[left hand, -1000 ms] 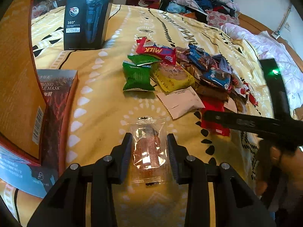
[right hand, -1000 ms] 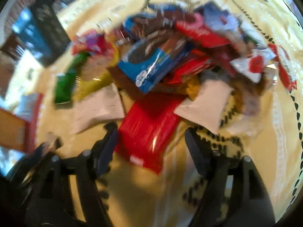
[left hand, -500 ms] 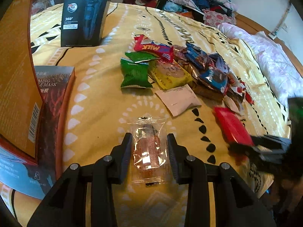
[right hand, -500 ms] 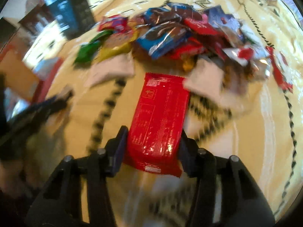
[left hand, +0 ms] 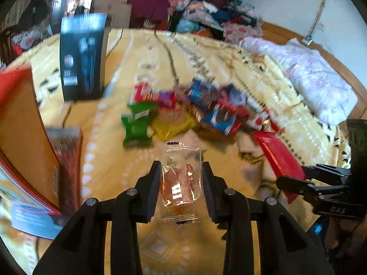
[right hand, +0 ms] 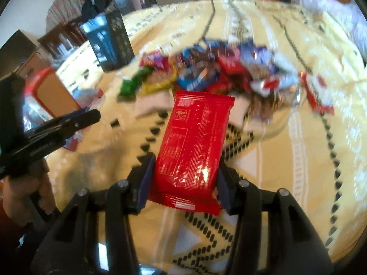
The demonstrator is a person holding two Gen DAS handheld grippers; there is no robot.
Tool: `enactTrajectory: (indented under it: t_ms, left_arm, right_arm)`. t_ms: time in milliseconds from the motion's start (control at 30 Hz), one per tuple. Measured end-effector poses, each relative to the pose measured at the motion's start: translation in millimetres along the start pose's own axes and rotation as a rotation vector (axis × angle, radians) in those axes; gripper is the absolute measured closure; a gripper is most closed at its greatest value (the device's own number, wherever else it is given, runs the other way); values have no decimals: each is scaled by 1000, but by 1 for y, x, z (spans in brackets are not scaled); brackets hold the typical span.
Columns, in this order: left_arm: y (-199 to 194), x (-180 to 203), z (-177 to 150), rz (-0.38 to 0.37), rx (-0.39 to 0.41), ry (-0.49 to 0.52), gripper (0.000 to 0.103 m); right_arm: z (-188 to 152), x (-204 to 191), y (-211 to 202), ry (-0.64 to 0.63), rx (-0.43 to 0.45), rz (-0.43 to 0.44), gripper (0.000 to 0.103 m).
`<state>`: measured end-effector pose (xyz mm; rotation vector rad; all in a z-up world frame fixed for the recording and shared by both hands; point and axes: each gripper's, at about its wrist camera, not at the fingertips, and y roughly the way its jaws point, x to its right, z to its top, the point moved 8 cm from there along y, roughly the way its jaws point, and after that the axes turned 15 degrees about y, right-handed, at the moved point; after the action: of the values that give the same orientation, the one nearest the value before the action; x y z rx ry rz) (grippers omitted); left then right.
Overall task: Organize snacks
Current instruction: 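Carry the red bar and candy packet over the glass bowl and release both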
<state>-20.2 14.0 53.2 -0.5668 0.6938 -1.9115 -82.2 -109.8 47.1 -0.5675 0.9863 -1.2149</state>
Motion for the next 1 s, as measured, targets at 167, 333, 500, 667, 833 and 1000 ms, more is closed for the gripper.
enactTrajectory:
  t_ms: [167,333,500,667,833,1000]
  left_arm:
    - [-39,-1,36,21,86,20,68]
    - [-80,-16,63,61,153,17,68]
    - [-129,-57,78,176,195,2,68]
    - [-183,-122,72,312,215,-76,68]
    - [-236,-199,44,462,196,-182,68]
    - [-280,-268,-3,595,153,-297,68]
  right_arm:
    - [27,-21,-24,-41,79,22,52]
    - [58,-63,-50,-122,165,58,53]
    - [85,-117,-68,-188,221,132,53]
    - [97,-181,-74,-256,234,229,53]
    - [92,-262,-71,-358,211,334,53]
    - [66,-343,-57,-467,144,429,53]
